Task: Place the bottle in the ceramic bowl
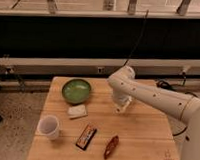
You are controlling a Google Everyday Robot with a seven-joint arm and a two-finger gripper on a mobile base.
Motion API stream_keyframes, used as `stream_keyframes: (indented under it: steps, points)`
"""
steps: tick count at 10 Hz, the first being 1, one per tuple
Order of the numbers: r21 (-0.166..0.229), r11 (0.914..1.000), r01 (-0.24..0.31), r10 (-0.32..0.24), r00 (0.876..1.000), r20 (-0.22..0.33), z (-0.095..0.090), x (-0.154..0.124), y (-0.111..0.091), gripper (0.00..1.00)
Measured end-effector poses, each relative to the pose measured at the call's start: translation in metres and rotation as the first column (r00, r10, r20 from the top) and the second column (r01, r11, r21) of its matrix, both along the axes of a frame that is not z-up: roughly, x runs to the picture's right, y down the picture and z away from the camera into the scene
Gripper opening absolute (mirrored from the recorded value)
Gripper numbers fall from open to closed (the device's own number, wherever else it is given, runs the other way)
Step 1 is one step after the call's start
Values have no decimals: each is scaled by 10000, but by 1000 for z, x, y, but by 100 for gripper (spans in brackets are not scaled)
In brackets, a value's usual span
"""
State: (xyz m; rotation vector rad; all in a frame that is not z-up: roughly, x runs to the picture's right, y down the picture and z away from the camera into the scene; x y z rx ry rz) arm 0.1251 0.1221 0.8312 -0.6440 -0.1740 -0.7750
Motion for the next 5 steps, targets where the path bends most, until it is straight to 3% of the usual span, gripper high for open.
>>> stream_keyframes:
  steps: [5]
  points:
    - [126, 9991, 413, -413, 9991, -4, 0, -31, -21, 0]
